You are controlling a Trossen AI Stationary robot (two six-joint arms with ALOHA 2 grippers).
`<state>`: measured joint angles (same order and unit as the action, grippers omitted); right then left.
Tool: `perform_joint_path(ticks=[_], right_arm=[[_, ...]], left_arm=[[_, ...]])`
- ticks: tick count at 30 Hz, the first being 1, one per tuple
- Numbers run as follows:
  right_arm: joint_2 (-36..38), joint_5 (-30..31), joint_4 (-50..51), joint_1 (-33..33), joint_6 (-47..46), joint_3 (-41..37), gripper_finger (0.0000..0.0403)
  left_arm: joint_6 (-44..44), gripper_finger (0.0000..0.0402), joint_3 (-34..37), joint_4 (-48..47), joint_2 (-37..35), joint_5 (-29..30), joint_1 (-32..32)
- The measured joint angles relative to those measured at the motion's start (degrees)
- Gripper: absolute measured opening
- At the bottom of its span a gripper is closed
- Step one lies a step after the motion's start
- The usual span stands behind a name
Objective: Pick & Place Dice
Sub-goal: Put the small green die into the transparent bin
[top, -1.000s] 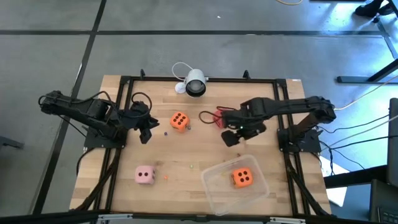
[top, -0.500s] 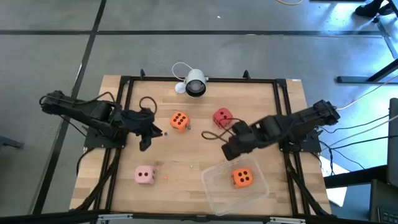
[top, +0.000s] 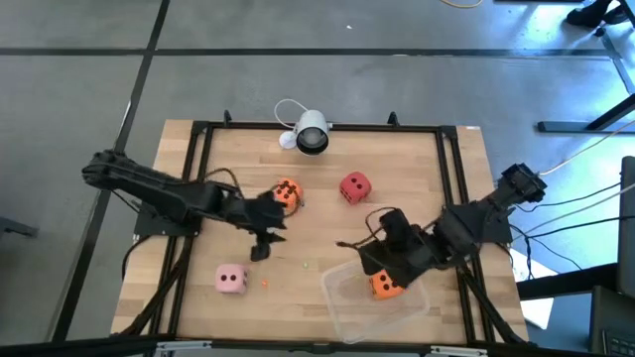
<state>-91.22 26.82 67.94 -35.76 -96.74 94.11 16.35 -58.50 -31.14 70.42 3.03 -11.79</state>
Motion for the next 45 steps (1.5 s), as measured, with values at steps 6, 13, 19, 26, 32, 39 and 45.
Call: perform_joint_path(ticks=[6, 13, 19, 26, 32, 39, 45], right_arm=[[0.58, 14.94, 1.09, -5.35, -4.24, 0.00, 0.0197], [0.91, 18.82, 8.01, -8.53, -10.40, 0.00, 0.0197], [1.54, 20.02, 11.63, -10.69, -13.46, 0.00, 0.0196], [4.24, 26.51, 12.93, -13.52, -14.65, 0.00, 0.0196], [7.08, 33.55, 13.04, -15.52, -15.14, 0.00, 0.0196], [8.55, 34.49, 13.14, -15.89, -13.44, 0.00, 0.0196], [8.55, 34.49, 13.14, -15.90, -12.44, 0.00, 0.0197]], left_arm=[[-5.62, 0.0192, -0.02, 6.81, 7.19, -1.54, -0.21], [-7.16, 0.0196, -0.02, 7.20, 16.46, -6.54, -0.81], [-7.16, 0.0198, 0.00, 13.87, 22.66, -6.74, -2.54], [-5.18, 0.0196, -0.02, 21.60, 27.34, -7.39, -3.54], [-4.08, 0.0196, 0.00, 21.48, 30.37, -7.06, -3.57], [-2.85, 0.0198, -0.02, 22.54, 32.98, -6.64, -4.52], [-2.01, 0.0191, -0.02, 23.16, 33.06, -4.80, -4.72]])
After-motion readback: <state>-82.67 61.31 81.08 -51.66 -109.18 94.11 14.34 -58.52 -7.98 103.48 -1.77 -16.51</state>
